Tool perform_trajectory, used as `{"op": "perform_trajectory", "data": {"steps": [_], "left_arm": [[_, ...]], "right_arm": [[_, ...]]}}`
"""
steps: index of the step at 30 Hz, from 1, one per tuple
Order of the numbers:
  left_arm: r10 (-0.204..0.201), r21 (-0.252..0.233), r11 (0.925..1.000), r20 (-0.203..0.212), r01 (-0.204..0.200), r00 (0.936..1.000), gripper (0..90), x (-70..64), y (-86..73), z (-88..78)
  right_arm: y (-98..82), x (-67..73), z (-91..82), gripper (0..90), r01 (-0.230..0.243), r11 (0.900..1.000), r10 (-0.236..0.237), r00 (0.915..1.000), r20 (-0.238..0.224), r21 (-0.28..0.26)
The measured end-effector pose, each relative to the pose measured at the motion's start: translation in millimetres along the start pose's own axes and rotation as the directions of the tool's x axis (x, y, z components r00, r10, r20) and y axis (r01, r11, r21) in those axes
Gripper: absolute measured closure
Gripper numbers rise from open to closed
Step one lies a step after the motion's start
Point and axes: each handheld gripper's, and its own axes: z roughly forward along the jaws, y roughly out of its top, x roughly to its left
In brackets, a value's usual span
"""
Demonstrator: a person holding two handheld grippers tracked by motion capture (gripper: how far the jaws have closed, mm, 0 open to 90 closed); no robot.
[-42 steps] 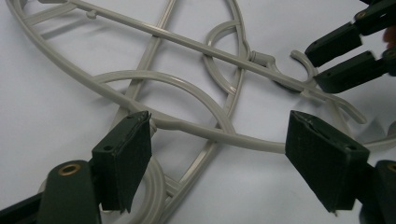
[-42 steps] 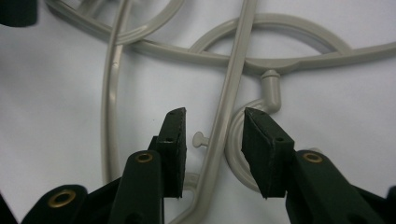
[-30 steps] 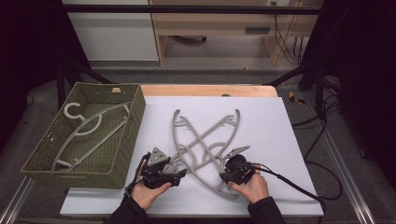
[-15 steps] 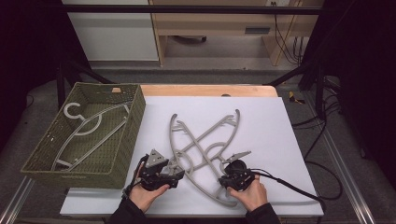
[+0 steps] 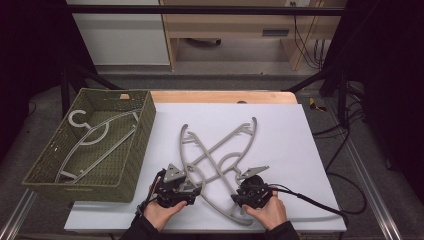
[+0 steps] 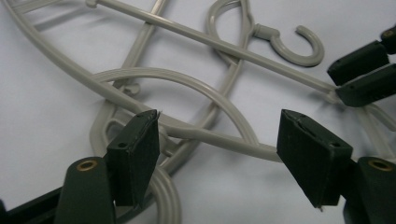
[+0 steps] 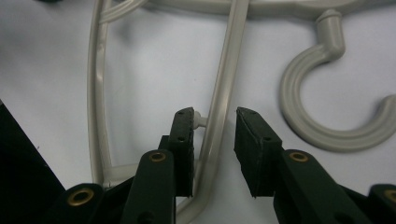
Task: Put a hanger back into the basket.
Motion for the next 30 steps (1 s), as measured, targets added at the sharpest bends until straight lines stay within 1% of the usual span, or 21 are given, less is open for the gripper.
{"op": "perform_trajectory", "data": {"steps": [1,4,7,8,9,10,12,14,15,16,18,19,20,21,23,24,25,26,27,29,30], "left_arm": [[0.003,0.010,0.9999,0.008,-0.003,1.0000,29.9,-2.6,-0.3,-0.8],[0.007,0.033,0.9994,0.011,-0.008,0.9999,31.9,-10.6,-3.2,1.0],[-0.005,0.063,0.9980,-0.001,0.005,1.0000,32.4,-16.2,-6.7,7.7],[-0.015,0.069,0.9975,-0.007,0.016,0.9999,32.0,-17.2,-7.6,10.4],[-0.015,0.080,0.9967,-0.014,0.016,0.9998,31.5,-18.3,-8.4,13.5],[-0.015,0.084,0.9963,-0.012,0.016,0.9998,30.7,-19.2,-8.7,15.2],[-0.016,0.087,0.9961,-0.007,0.016,0.9998,29.5,-21.6,-9.0,18.6],[-0.008,0.092,0.9957,-0.004,0.008,1.0000,29.7,-23.1,-8.8,19.2],[-0.002,0.094,0.9956,-0.004,0.002,1.0000,29.8,-22.9,-8.7,18.3],[-0.006,0.090,0.9959,0.001,0.006,1.0000,29.8,-22.5,-8.5,16.4],[0.003,0.071,0.9975,0.001,-0.003,1.0000,29.7,-20.3,-5.9,8.8],[0.006,0.051,0.9987,-0.001,-0.006,1.0000,29.5,-18.2,-3.7,3.6],[0.022,0.042,0.9989,-0.008,-0.021,0.9997,29.3,-14.8,-0.9,-2.0],[0.037,0.038,0.9986,-0.019,-0.036,0.9992,28.6,-10.7,2.2,-7.7],[0.040,0.012,0.9991,-0.047,-0.039,0.9981,27.5,0.4,7.7,-18.8],[0.044,0.014,0.9989,-0.051,-0.044,0.9977,25.7,4.4,9.1,-21.5],[0.045,0.020,0.9988,-0.059,-0.043,0.9972,24.8,8.2,10.0,-24.1],[0.049,0.026,0.9985,-0.075,-0.047,0.9960,24.7,13.8,10.4,-27.7],[0.060,0.040,0.9976,-0.080,-0.057,0.9950,24.0,17.6,9.9,-29.5],[0.070,0.082,0.9946,-0.069,-0.065,0.9952,23.7,21.5,6.7,-30.3],[0.091,0.096,0.9919,-0.081,-0.083,0.9926,23.8,21.5,3.2,-29.3]], "right_arm": [[0.2,-0.3,-0.1,68.4,-0.001,1.000,0.001,1.0000,-0.005,-0.011],[2.4,-3.8,-3.9,68.2,0.007,0.999,-0.007,0.9999,0.013,-0.032],[3.4,-9.2,-8.5,66.3,0.013,0.999,-0.012,0.9997,0.021,-0.052],[3.2,-10.3,-10.3,65.7,0.003,0.999,-0.002,0.9997,0.023,-0.055],[2.2,-12.1,-11.4,64.8,0.013,0.998,-0.012,0.9996,0.026,-0.061],[1.6,-13.2,-12.2,64.1,0.024,0.997,-0.022,0.9994,0.027,-0.072],[0.7,-13.0,-13.8,63.3,0.025,0.997,-0.024,0.9995,0.018,-0.074],[0.2,-13.4,-11.8,63.3,0.049,0.996,-0.049,0.9988,0.009,-0.080],[0.1,-13.0,-10.8,63.4,0.047,0.996,-0.047,0.9989,0.009,-0.078],[0.5,-11.4,-9.3,63.6,0.028,0.997,-0.028,0.9996,-0.001,-0.069],[0.1,-12.2,-5.2,63.5,0.045,0.997,-0.044,0.9990,0.003,-0.058],[0.6,-11.8,-4.2,63.7,0.038,0.998,-0.038,0.9993,0.003,-0.054],[0.9,-11.3,-4.2,63.7,0.033,0.998,-0.033,0.9994,-0.003,-0.056],[1.3,-11.6,-4.5,63.5,0.036,0.997,-0.037,0.9993,-0.009,-0.061],[3.4,-11.7,-6.2,63.1,0.040,0.997,-0.040,0.9992,-0.007,-0.068],[5.0,-12.9,-6.7,62.8,0.055,0.996,-0.056,0.9984,-0.007,-0.076],[6.6,-12.5,-7.2,62.5,0.049,0.996,-0.050,0.9987,-0.008,-0.077],[7.9,-13.6,-6.9,62.2,0.063,0.994,-0.064,0.9979,-0.008,-0.085],[10.8,-13.7,-6.7,61.6,0.067,0.994,-0.067,0.9977,-0.004,-0.081],[15.6,-11.9,-5.9,61.3,0.059,0.996,-0.060,0.9981,-0.012,-0.074],[17.5,-12.0,-4.7,61.3,0.073,0.995,-0.073,0.9973,-0.007,-0.070]]}}
